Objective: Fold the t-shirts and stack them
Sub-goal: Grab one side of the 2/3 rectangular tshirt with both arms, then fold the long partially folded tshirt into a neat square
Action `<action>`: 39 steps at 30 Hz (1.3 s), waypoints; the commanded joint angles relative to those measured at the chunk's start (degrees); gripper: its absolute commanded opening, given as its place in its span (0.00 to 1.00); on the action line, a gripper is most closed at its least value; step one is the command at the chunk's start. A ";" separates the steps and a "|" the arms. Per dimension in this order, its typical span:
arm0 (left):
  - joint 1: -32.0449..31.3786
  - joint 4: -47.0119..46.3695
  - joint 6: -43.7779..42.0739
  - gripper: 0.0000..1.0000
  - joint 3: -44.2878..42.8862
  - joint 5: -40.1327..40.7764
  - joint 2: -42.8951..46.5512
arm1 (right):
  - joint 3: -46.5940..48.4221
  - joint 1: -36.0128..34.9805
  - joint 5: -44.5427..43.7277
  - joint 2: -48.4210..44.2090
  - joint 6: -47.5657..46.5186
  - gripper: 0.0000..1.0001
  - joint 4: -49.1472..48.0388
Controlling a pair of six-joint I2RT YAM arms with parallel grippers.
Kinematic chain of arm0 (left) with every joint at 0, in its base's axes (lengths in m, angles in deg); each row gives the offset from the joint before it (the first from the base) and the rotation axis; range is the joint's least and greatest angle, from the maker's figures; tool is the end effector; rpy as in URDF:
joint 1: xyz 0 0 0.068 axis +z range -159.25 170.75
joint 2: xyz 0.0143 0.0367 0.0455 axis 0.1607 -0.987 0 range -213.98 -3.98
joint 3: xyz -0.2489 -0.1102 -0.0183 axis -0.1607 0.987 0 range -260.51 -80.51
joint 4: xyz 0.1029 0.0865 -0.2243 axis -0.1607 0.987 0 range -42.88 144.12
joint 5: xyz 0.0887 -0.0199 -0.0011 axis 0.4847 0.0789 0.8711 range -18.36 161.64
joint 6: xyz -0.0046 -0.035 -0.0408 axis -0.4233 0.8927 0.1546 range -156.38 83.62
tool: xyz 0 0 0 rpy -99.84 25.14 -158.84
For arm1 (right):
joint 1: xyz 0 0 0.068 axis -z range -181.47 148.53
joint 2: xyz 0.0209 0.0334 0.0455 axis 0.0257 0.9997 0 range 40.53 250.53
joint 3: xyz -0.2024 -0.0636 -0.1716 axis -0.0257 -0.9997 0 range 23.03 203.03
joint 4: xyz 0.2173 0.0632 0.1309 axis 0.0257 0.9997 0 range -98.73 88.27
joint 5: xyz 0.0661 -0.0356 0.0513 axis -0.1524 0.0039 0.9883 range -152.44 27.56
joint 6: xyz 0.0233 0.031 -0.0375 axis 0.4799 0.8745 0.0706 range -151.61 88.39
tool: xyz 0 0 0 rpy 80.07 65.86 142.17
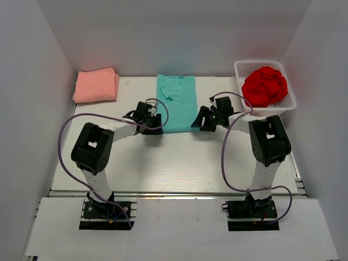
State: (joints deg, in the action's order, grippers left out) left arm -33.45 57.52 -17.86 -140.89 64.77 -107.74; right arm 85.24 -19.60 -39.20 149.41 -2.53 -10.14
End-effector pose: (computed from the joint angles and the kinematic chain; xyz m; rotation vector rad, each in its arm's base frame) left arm 0.3328 -0.1542 0.1570 0.1769 2.5535 -0.4479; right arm 0.3686 0.1355 0.1505 0.0273 2.4533 0.8636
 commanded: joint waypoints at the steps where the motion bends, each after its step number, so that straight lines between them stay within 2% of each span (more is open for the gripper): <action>1: -0.05 -1.69 0.55 0.63 -0.53 -2.09 -0.38 | 0.98 -0.24 0.22 2.65 1.50 0.68 -1.83; 3: -0.05 -1.69 0.55 0.59 -0.53 -2.09 -1.26 | 1.24 -0.06 -0.22 4.23 2.38 0.57 -2.37; 4: -0.05 -1.69 0.55 0.54 -0.53 -1.57 -1.96 | 1.24 -0.15 -0.22 4.76 2.38 0.53 -2.54; 5: -0.05 -1.69 0.55 0.52 -0.53 -1.56 -1.97 | 1.50 -0.24 -0.39 4.85 2.82 0.42 -2.37; 7: -0.57 -1.69 0.55 0.49 -0.53 -3.05 -3.10 | 0.89 -0.24 -0.48 4.94 3.00 0.31 -2.54; 8: -0.58 -2.39 0.55 0.39 -0.53 -3.75 -3.11 | 0.63 -0.15 -0.74 4.76 3.35 0.15 -2.98; 10: -0.58 -2.92 0.55 0.23 -0.53 -5.77 -3.72 | -0.07 0.02 -0.66 3.89 3.53 0.01 -2.90; 11: -0.58 -2.92 0.55 0.00 -0.53 -6.30 -3.72 | -0.25 -0.06 -0.48 3.54 3.35 0.00 -2.81; 15: -0.58 -5.97 0.55 0.00 2.80 -10.96 2.06 | -3.58 -0.41 2.32 -0.67 2.21 0.00 -2.28; 18: -0.58 -8.98 1.16 0.00 11.13 -14.57 11.37 | -7.71 -0.33 6.61 -6.21 -0.85 0.00 -1.15; 22: -0.58 -6.71 0.64 0.00 16.25 -18.52 22.53 | -13.78 -0.24 15.15 -17.69 -6.21 0.00 0.61; 26: -0.58 -3.89 0.02 0.00 20.21 -23.62 30.79 | -18.79 -0.41 21.05 -27.37 -11.41 0.00 8.34; 30: -1.10 2.08 0.81 0.00 20.22 -28.35 36.25 | -19.77 -0.24 20.70 -36.61 -15.61 0.00 14.05; 34: -1.11 4.10 0.81 0.00 19.07 -31.62 42.41 | -18.28 -0.24 25.18 -41.90 -18.44 0.00 21.35; 39: -1.11 5.69 0.81 0.00 16.62 -31.09 44.70 | -15.55 -0.06 20.27 -46.74 -17.57 0.00 22.94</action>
State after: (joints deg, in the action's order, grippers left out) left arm -34.39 61.93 -16.83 -121.59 36.05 -64.44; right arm 66.03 -19.84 -17.97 104.69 -18.77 9.95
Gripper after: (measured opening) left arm 0.020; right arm 0.008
